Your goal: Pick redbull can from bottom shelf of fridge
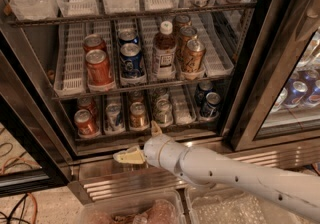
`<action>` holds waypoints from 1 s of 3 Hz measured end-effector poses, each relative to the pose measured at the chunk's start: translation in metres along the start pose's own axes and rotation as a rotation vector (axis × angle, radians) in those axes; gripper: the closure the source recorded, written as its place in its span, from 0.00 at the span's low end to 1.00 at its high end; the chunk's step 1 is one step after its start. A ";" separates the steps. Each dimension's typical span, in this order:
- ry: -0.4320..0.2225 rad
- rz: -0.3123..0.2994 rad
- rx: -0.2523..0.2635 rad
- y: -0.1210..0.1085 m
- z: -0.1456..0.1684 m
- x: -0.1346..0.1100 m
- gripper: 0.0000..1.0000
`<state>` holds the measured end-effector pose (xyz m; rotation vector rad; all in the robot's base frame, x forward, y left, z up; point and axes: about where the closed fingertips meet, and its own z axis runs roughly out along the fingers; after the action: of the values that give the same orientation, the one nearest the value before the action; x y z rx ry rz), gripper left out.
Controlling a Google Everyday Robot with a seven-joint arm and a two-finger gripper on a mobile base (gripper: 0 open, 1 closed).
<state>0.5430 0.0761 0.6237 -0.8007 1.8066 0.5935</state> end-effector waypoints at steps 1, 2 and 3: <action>0.003 0.067 -0.024 0.006 0.012 0.029 0.00; 0.006 0.065 -0.023 0.013 0.024 0.033 0.00; -0.021 0.068 -0.005 0.031 0.041 0.044 0.00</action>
Offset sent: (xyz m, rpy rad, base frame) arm -0.0029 0.0046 -0.0290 0.0419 0.0478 -0.0016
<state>0.5332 0.1149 0.5693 -0.7356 1.8195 0.6485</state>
